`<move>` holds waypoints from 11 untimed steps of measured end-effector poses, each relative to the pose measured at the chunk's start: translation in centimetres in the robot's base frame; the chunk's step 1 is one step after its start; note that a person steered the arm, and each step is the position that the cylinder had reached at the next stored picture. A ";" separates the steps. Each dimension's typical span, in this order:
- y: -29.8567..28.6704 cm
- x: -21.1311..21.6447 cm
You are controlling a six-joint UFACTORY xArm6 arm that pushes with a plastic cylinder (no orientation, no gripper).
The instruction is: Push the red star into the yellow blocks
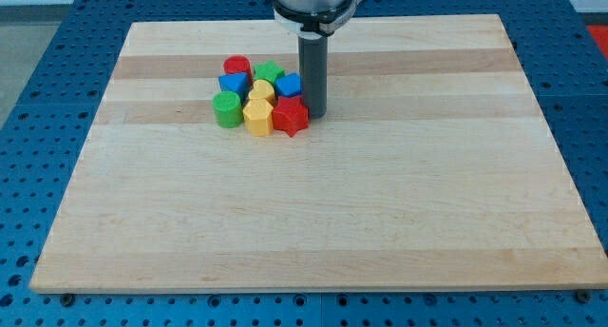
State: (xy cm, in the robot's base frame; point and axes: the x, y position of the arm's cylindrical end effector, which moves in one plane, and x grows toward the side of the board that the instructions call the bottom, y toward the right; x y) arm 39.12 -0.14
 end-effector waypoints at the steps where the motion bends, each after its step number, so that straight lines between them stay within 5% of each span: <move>1: 4.7 -1.4; 2: 10.8 -1.7; 3: 11.0 3.9; 11: -1.5 2.3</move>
